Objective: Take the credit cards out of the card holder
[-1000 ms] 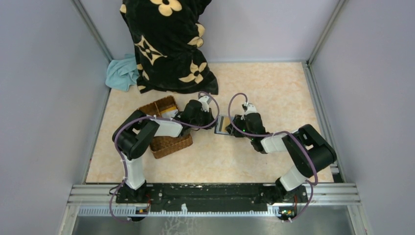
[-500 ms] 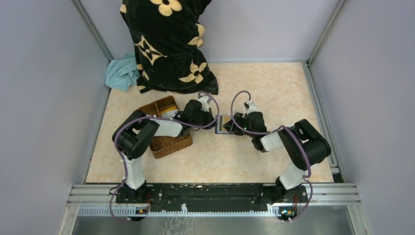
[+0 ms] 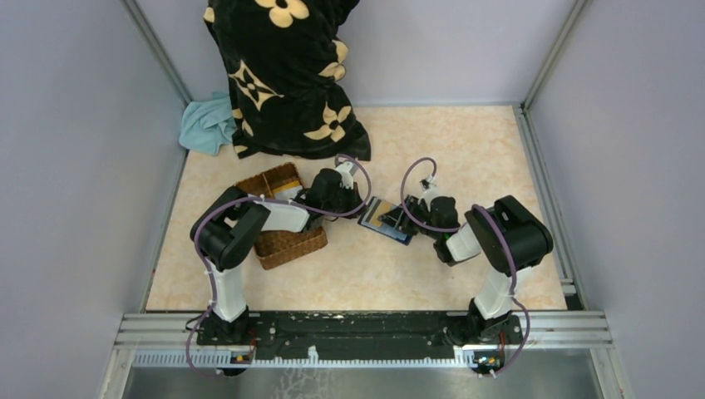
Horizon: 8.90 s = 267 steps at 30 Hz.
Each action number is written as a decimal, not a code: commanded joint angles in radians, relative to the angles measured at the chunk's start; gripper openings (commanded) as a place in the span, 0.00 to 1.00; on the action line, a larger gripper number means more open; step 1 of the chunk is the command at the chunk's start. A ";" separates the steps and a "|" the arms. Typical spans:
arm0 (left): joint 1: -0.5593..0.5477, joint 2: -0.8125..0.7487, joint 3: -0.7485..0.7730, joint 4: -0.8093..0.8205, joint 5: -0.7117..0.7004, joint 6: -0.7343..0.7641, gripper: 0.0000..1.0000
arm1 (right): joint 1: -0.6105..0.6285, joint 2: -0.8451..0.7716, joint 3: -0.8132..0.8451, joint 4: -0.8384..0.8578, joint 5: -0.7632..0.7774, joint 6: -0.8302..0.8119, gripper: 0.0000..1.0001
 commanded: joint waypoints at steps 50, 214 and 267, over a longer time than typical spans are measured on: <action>-0.074 0.047 -0.048 -0.045 0.035 -0.033 0.00 | -0.046 0.034 -0.017 0.274 -0.028 0.125 0.31; 0.041 0.026 -0.070 -0.007 0.148 -0.017 0.00 | -0.118 -0.226 0.017 -0.236 0.075 -0.144 0.00; 0.048 -0.218 -0.074 0.486 0.989 -0.134 0.00 | -0.069 -0.925 -0.055 -0.634 -0.329 -0.289 0.00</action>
